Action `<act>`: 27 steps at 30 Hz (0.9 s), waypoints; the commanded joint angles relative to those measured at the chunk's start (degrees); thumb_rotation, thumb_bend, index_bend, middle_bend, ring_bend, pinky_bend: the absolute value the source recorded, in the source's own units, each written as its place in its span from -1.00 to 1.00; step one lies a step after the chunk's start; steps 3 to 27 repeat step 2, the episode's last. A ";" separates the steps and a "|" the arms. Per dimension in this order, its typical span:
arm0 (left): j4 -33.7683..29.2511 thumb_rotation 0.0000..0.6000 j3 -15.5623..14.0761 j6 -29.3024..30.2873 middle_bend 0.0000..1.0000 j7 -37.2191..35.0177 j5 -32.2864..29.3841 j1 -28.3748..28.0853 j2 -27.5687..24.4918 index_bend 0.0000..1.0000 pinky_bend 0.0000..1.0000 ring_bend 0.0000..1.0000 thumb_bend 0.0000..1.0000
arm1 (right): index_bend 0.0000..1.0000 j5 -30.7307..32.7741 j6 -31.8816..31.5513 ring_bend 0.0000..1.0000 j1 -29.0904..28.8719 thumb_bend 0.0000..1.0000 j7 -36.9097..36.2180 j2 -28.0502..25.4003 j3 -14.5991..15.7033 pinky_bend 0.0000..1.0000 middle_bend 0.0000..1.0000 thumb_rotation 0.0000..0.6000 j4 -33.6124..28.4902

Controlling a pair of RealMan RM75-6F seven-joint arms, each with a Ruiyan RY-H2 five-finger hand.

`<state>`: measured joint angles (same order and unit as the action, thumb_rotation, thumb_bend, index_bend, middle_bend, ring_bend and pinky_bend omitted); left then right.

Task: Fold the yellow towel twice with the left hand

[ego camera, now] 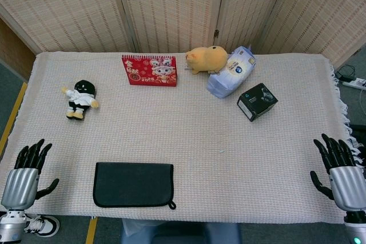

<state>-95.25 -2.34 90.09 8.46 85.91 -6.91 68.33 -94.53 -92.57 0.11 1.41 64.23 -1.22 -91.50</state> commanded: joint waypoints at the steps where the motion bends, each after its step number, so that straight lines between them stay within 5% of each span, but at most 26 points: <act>1: -0.65 1.00 -0.42 -1.58 -1.00 -0.01 0.81 0.16 -0.88 -0.88 -1.00 -1.00 -0.46 | -1.00 -0.41 -0.13 -1.00 -0.06 -0.10 0.47 0.14 0.10 -1.00 -1.00 1.00 -0.13; 27: -0.84 1.00 -0.49 -2.04 -1.00 0.22 0.58 0.20 -0.91 -0.88 -1.00 -1.00 -0.46 | -1.00 -0.47 0.00 -1.00 -0.15 -0.10 0.58 0.21 0.11 -1.00 -1.00 1.00 -0.17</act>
